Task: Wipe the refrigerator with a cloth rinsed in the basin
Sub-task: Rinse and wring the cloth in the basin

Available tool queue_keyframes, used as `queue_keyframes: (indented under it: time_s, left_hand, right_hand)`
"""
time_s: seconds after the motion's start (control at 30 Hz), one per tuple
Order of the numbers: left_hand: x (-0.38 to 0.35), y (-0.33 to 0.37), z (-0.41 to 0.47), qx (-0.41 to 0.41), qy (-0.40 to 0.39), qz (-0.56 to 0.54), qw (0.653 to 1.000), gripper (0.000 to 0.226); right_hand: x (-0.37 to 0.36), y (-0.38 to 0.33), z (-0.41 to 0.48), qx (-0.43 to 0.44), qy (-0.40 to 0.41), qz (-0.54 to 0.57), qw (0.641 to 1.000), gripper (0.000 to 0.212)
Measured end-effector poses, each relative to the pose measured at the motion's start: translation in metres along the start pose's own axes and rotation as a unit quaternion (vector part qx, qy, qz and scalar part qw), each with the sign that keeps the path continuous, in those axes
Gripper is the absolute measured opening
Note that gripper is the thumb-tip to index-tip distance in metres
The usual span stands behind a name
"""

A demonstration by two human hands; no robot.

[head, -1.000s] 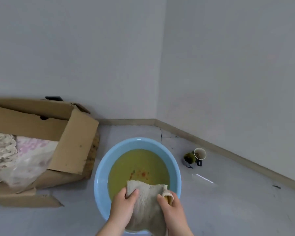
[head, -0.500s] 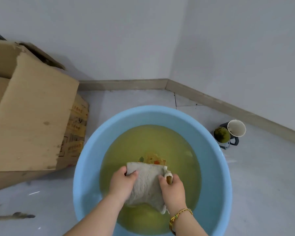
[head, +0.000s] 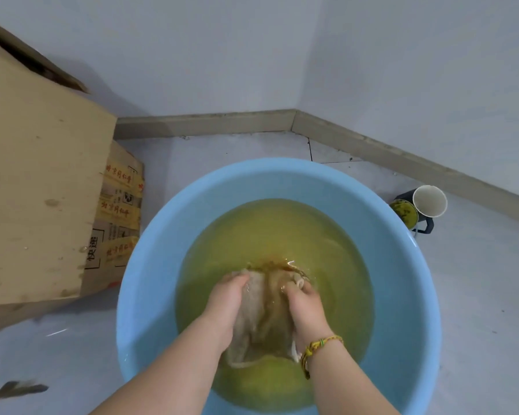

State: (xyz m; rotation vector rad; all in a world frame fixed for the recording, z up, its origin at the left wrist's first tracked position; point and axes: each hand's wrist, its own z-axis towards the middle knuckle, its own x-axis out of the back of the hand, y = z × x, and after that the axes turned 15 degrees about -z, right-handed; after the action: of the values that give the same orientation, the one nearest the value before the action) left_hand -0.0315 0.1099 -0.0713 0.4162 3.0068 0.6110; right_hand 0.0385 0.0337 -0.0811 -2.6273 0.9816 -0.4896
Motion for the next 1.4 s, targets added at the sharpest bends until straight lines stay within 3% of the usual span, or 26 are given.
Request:
queue_keyframes:
  time_s: [0.07,0.2,0.27,0.4,0.47,0.57,0.7,0.83,0.9,1.0,1.1,1.23,1.33,1.4]
  left_hand:
    - [-0.008,-0.001,-0.015,-0.038,-0.006,0.009,0.999,0.041]
    - [-0.022,0.011,-0.047,-0.12,0.01,-0.005,0.993,0.05]
    - [-0.023,0.008,-0.058,-0.147,-0.002,0.035,0.988,0.052]
    - [-0.026,0.007,-0.072,-0.182,-0.011,0.092,0.979,0.049]
    - [-0.023,0.011,-0.066,-0.15,-0.001,0.068,0.986,0.052]
    - [-0.019,0.015,-0.06,-0.067,-0.001,-0.052,0.996,0.049]
    - [-0.021,0.009,-0.062,-0.072,-0.048,0.003,0.996,0.039]
    - [-0.01,0.004,-0.032,-0.061,-0.096,0.052,0.992,0.028]
    - [-0.003,0.001,-0.016,-0.041,-0.081,0.053,0.994,0.029]
    - [0.004,-0.004,0.002,-0.075,-0.016,0.11,0.991,0.015]
    - [0.012,-0.002,0.012,-0.102,0.078,0.196,0.972,0.016]
    - [0.021,-0.006,0.016,-0.084,0.137,0.162,0.974,0.023]
    - [0.016,-0.005,0.002,-0.045,0.101,0.049,0.993,0.026]
    - [0.008,-0.003,-0.01,-0.035,0.079,0.019,0.996,0.041]
  right_hand:
    - [-0.003,-0.004,-0.026,0.037,-0.007,0.03,0.999,0.014]
    - [-0.012,-0.012,-0.076,0.177,0.071,-0.126,0.973,0.028]
    - [-0.007,-0.018,-0.073,0.165,0.099,-0.158,0.968,0.028]
    - [0.004,-0.026,-0.062,0.144,0.109,-0.112,0.977,0.047]
    - [-0.003,-0.022,-0.072,0.172,0.104,-0.136,0.97,0.052]
    - [-0.01,-0.014,-0.082,0.206,0.087,-0.164,0.961,0.051]
    - [0.003,-0.015,-0.054,0.162,0.141,-0.184,0.959,0.048]
    - [0.009,-0.008,-0.031,0.128,0.148,-0.105,0.975,0.036]
    - [0.005,0.003,-0.024,0.162,0.105,-0.152,0.969,0.021]
    - [-0.002,0.017,-0.009,0.198,0.097,-0.299,0.929,0.004]
    - [-0.002,0.02,0.001,0.148,0.122,-0.389,0.901,0.026]
    - [-0.001,0.008,0.007,0.074,0.113,-0.333,0.933,0.026]
    - [0.005,-0.006,-0.003,0.023,0.07,-0.234,0.97,0.023]
    - [0.006,-0.009,-0.019,0.023,0.065,-0.138,0.988,0.017]
